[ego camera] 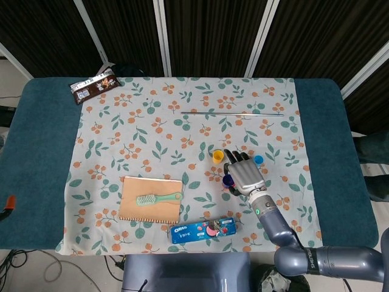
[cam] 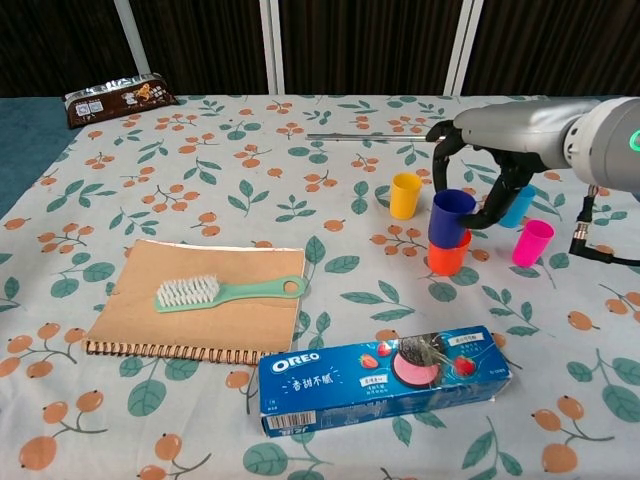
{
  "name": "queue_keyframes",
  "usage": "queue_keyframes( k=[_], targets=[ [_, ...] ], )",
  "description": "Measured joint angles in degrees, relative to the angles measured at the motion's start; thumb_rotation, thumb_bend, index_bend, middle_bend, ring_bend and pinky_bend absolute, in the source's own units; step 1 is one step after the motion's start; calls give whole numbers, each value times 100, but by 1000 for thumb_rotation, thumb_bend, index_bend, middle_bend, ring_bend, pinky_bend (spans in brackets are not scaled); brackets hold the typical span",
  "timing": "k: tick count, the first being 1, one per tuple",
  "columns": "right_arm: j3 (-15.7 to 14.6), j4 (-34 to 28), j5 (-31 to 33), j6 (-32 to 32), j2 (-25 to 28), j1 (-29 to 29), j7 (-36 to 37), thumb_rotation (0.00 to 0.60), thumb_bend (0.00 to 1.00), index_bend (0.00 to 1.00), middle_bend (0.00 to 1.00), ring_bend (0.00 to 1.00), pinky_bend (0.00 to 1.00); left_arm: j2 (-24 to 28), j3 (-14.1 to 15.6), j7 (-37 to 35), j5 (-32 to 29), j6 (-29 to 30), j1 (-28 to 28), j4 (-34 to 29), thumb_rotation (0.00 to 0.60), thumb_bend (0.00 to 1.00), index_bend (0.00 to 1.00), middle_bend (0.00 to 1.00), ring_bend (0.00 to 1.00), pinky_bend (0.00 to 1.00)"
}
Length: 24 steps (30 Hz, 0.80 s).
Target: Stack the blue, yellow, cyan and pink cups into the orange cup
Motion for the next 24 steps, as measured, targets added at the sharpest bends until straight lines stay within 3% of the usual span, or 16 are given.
queue_keyframes(
  k=[10,13,15,17,24],
  targets=[
    [-34,182,-9,-156,-43,-25,168,600,395,476,0,96,148,-3,-2,7,-3,-6,-4,9,600,331,132,30,0,31],
    [-59,223,-12,-211,-36,-26,198,600,395,305,0,96,148,-4,0,14,-1,-1,-2,8,600,331,133,30,0,31],
    [-81,245,-16,-240,-34,-26,206,600,390,107,0,93,148,-3,-2,12,-7,1,0,4,600,331,132,30,0,31],
    [-104,254,-9,-282,-25,-19,200,600,376,15,0,88,148,-1,-2,12,-10,0,2,2,600,331,132,30,0,31],
    [-78,209,140,-344,43,76,112,600,366,0,0,86,148,-2,1,12,-8,1,3,-5,600,331,133,30,0,31]
  ],
)
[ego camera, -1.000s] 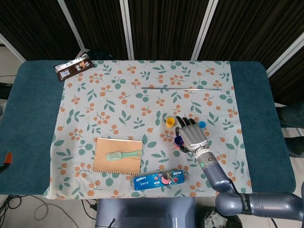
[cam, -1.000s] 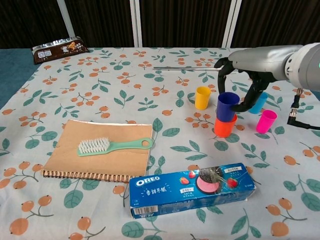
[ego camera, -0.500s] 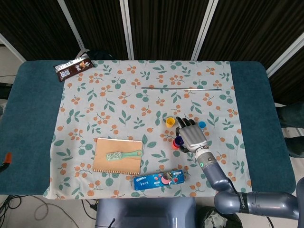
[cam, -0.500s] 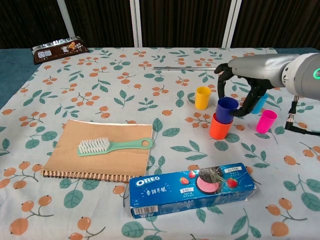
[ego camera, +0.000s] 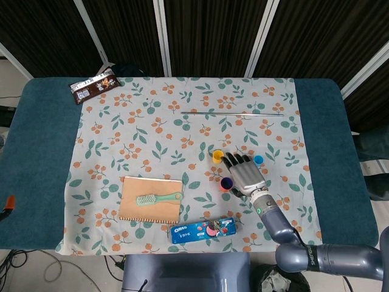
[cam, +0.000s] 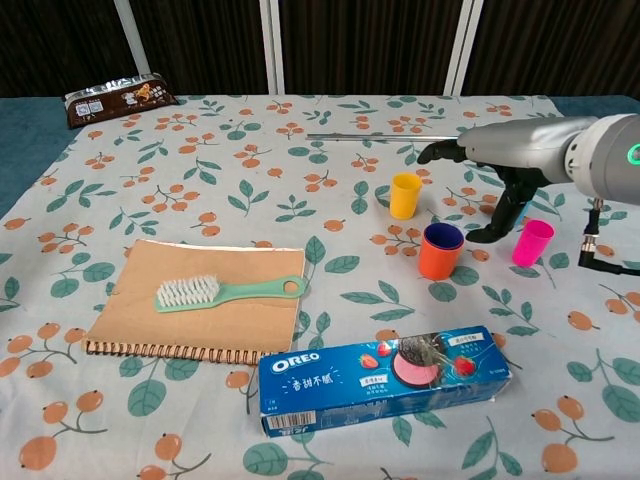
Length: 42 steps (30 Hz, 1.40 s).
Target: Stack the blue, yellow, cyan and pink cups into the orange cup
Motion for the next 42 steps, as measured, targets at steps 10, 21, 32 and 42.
queue_keyframes(
  k=[10,21,32,42],
  targets=[
    [461,468,155,212,-266,173,147,600,365,166,0,86,148,6,-3,-16,-3,0,2,-12,600,331,133,30,0,31],
    [904,2047,953,63,-1230,580,178,600,366,253,0,86,148,26,-40,-56,-69,-20,-2,-10,600,331,132,30,0,34],
    [987,2895,1134,-278,-1794,812,124,600,365,330,0,87,148,28,-44,-51,-100,-50,-10,-15,600,331,132,30,0,35],
    [999,3169,964,-399,-1993,792,253,600,365,378,0,90,148,30,-50,-46,-111,-61,-16,-21,600,331,133,30,0,36]
  ],
)
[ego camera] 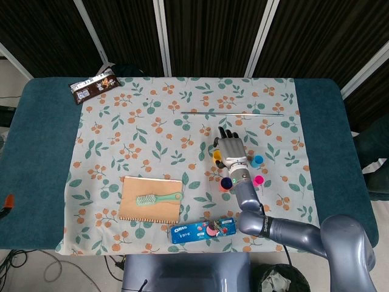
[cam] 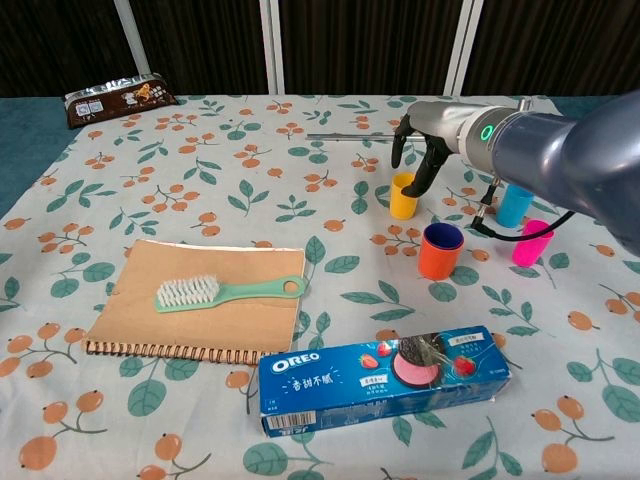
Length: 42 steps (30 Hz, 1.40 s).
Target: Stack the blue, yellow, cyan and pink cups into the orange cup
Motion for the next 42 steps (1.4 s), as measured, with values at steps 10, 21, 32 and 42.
queue_keyframes(
  k=[10,21,32,42],
  targets=[
    [3,90,10,-75,-42,-43,-3,600,366,407,0,92,148,3,-8,18,-29,-8,-1,-20,600,331,132,29,0,38],
    [24,166,32,-141,-59,-67,-36,600,365,446,0,94,148,7,-14,33,-41,-13,-5,-35,600,331,132,29,0,47],
    [82,90,-59,-142,-29,-88,25,600,365,485,0,103,148,16,-19,28,-56,-20,-4,-51,600,331,132,29,0,67],
    [132,-967,-392,175,583,-226,33,600,366,485,0,105,148,10,-5,51,-10,3,-4,-50,600,331,132,29,0,71]
  ],
)
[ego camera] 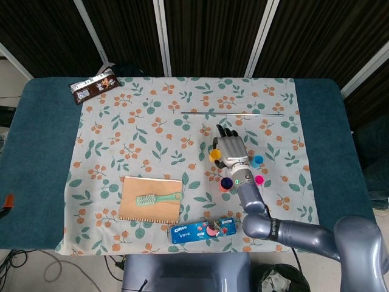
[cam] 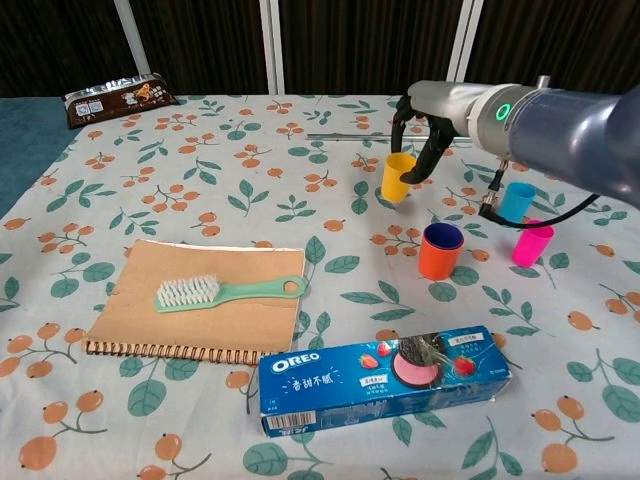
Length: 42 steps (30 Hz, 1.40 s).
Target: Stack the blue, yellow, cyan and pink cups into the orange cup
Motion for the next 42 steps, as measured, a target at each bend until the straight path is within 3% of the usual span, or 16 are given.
queue_keyframes(
  k=[11,15,26,42],
  targets=[
    [-399,-2420,-669,559,1631,-681,-32,600,366,485,0,105,148,-19,19,28,39,30,8,-4,600,331,132,29,0,71],
    [-654,-2880,-1111,758,1990,-1044,172,600,365,485,0,105,148,-17,27,37,50,26,7,-2,600,331,132,29,0,71],
    [-1071,-2745,-1684,733,1835,-1370,577,600,366,489,0,105,148,-23,18,43,36,35,10,-3,600,331,132,29,0,71],
    [-969,-2374,-1685,686,1352,-1258,516,600,366,498,0,105,148,-12,-1,7,30,32,2,11,600,332,133,29,0,71]
  ],
)
